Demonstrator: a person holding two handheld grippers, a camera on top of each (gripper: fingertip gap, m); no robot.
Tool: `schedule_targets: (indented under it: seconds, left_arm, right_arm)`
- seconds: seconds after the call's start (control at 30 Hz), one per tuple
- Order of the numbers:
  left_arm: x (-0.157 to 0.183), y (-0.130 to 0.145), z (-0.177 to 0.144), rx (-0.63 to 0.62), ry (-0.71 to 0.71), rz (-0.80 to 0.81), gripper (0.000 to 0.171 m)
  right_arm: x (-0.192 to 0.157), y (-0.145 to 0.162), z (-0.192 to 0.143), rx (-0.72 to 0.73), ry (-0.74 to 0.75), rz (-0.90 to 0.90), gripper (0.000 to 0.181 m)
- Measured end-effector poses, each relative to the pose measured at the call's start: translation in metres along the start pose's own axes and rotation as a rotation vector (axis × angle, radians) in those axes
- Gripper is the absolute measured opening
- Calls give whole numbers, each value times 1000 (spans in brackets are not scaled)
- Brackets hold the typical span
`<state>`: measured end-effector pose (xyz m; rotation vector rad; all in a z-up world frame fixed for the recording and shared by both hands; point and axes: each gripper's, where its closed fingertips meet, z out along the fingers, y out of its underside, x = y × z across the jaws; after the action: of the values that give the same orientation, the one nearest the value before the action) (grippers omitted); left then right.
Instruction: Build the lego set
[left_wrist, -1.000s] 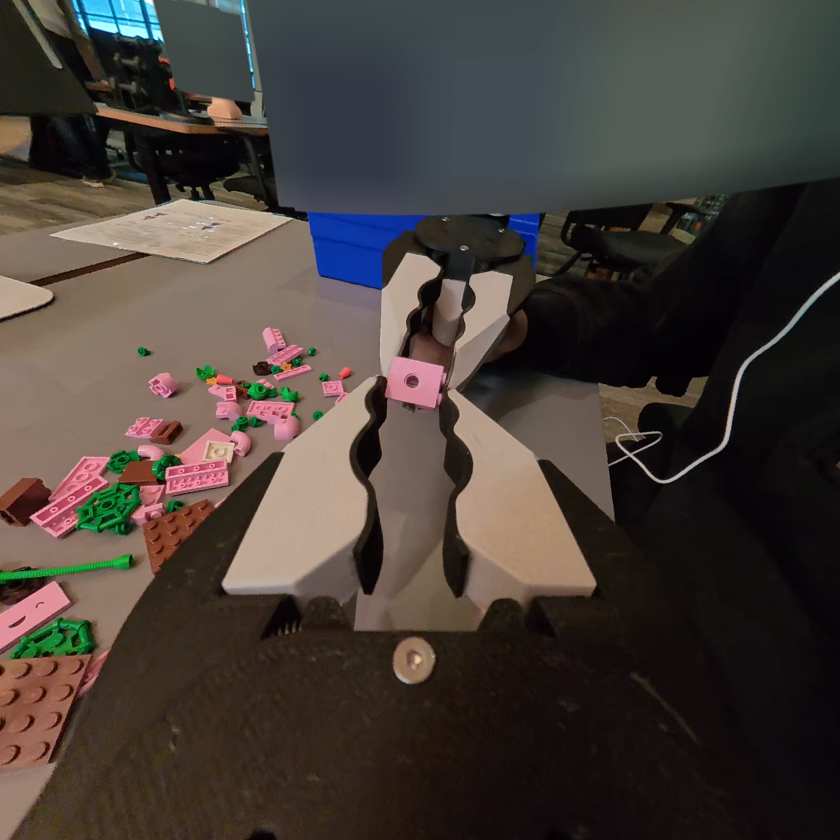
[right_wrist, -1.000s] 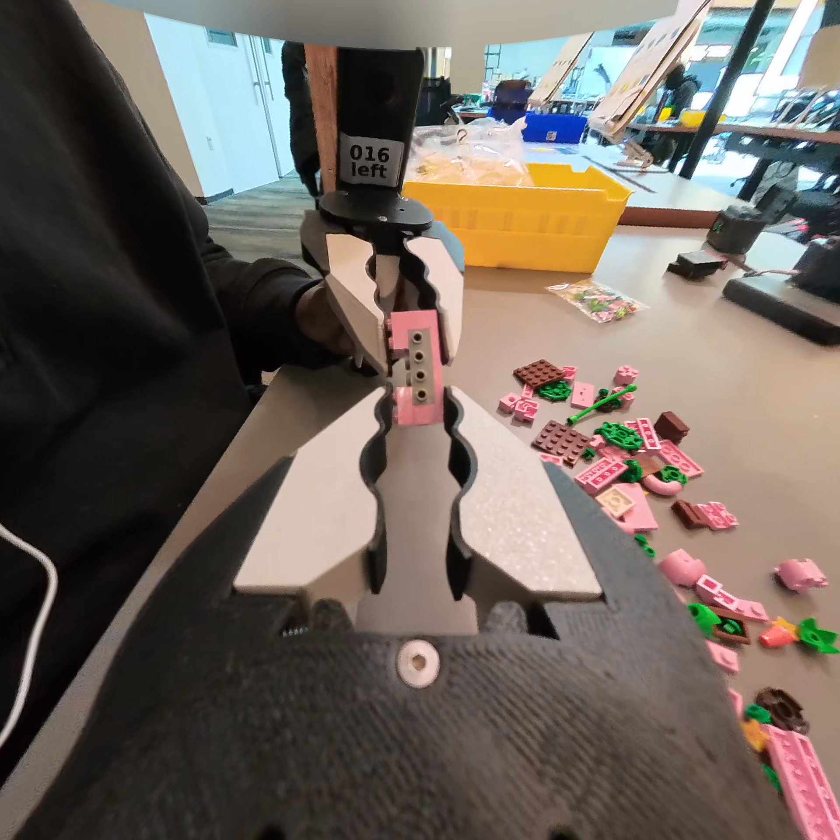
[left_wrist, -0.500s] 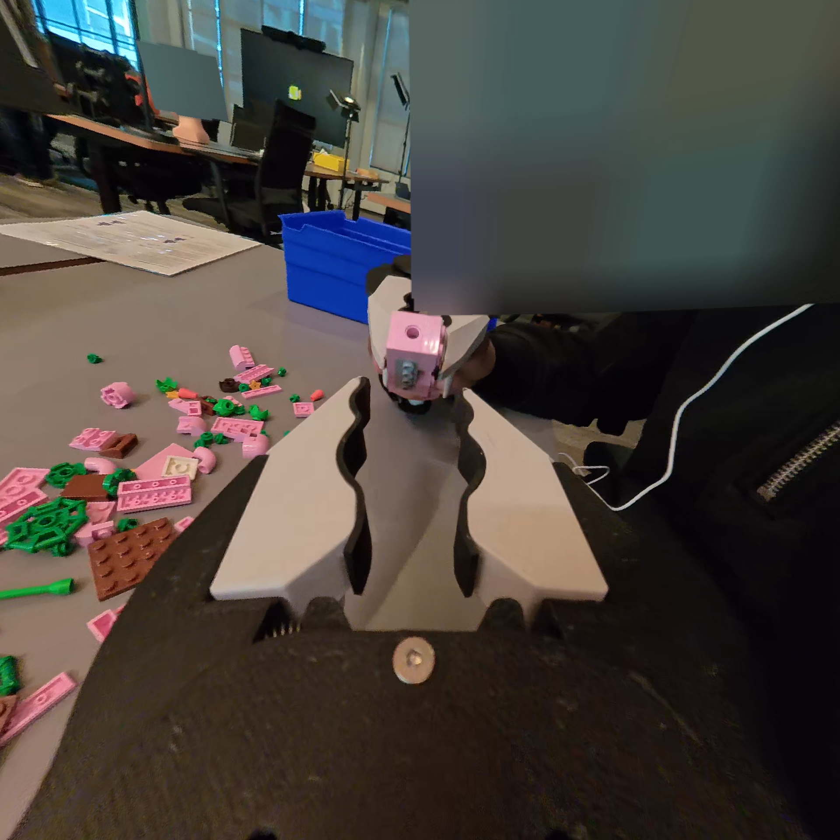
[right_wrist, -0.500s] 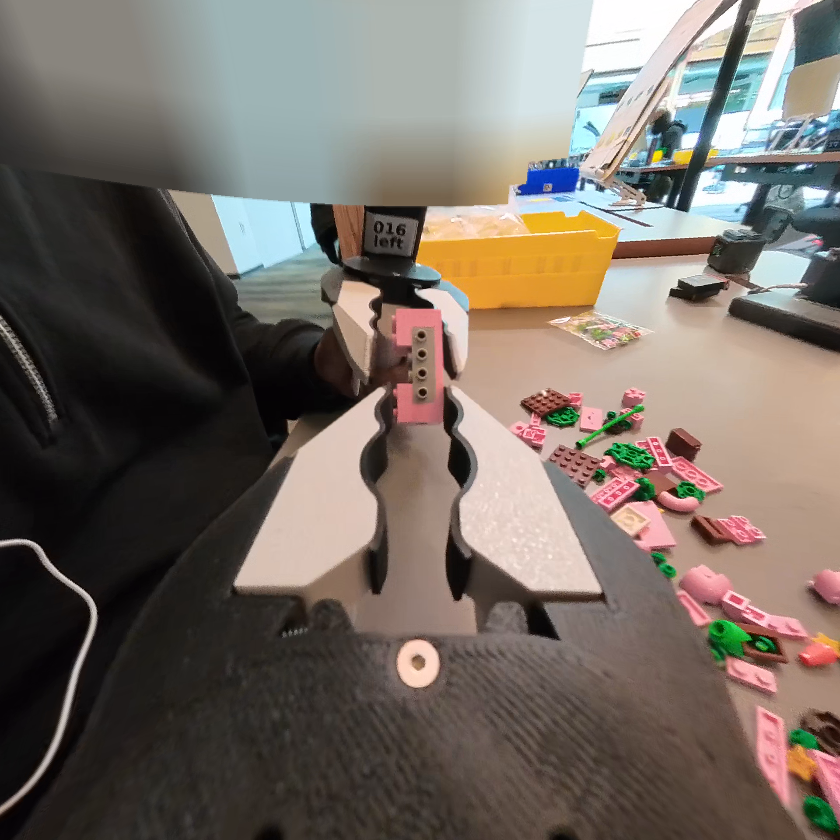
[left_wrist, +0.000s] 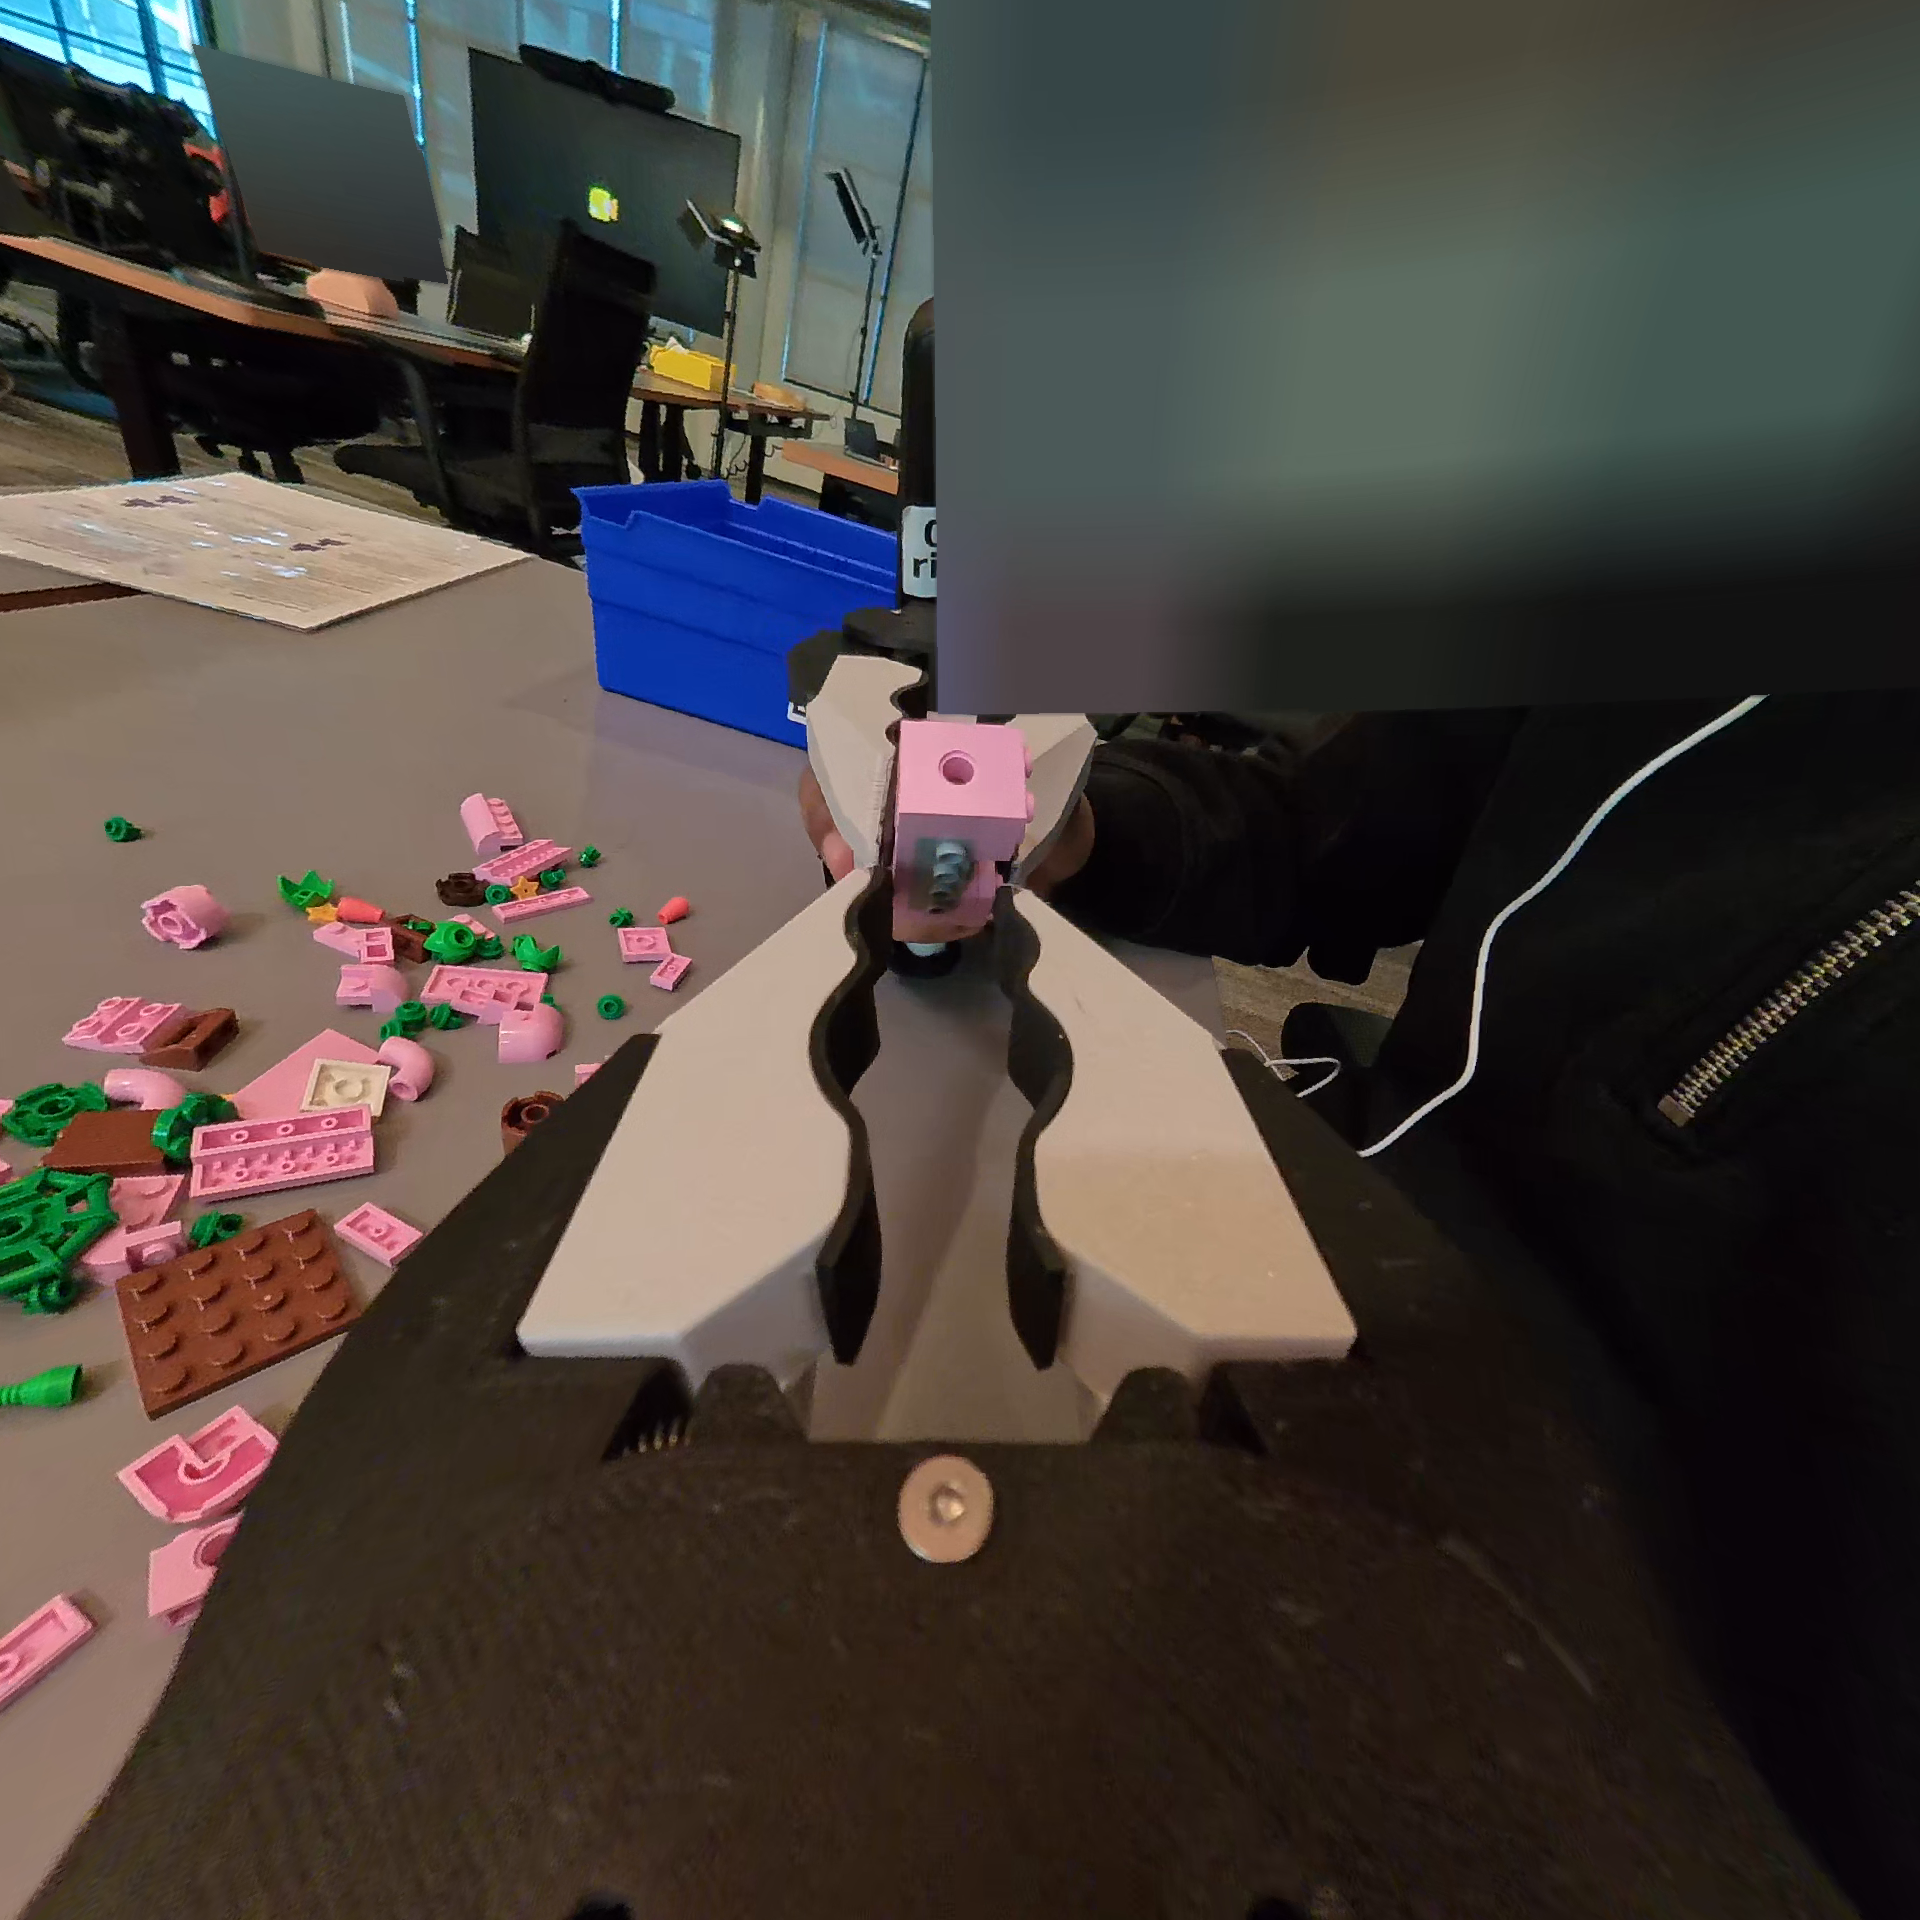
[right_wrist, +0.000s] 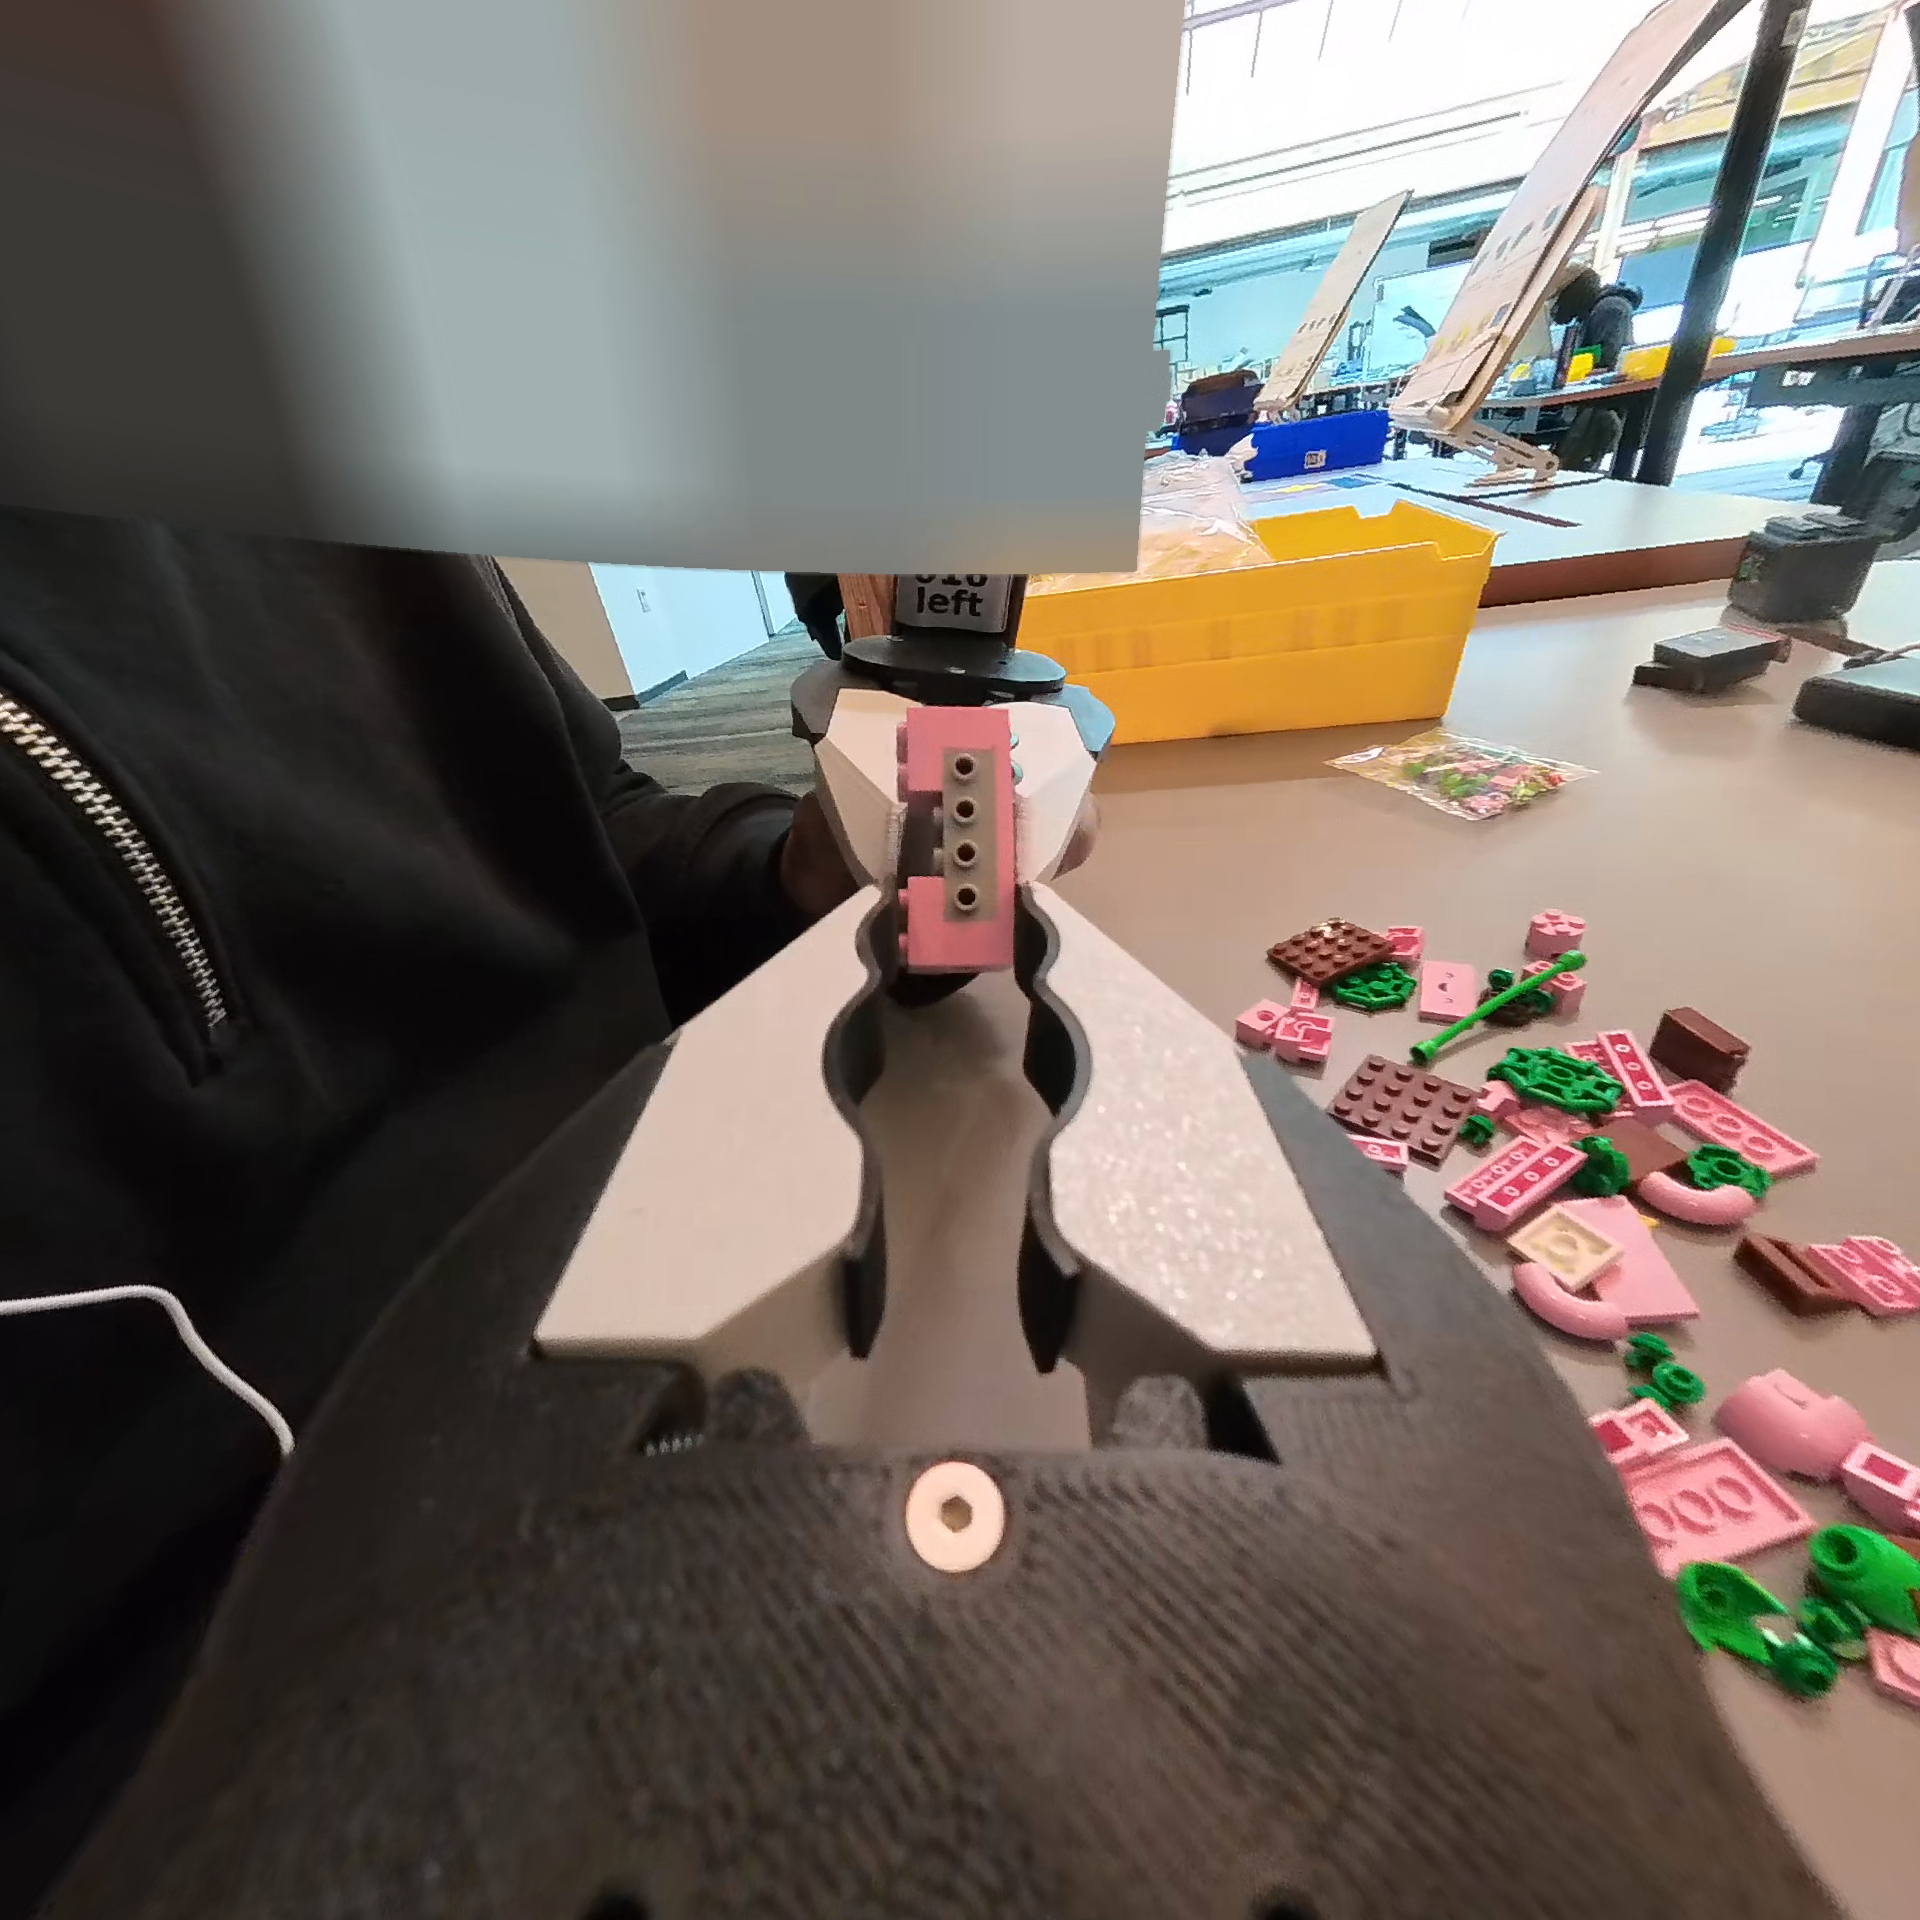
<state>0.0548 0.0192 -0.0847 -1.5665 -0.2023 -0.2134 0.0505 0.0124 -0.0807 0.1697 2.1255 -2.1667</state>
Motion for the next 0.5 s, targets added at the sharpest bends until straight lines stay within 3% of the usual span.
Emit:
schedule_targets:
  seconds: [0.5]
  left_arm:
    - [1, 3, -1, -43, -18, 22, 16]
  right_arm:
    - [-1, 2, 2, -6, -14, 14, 20]
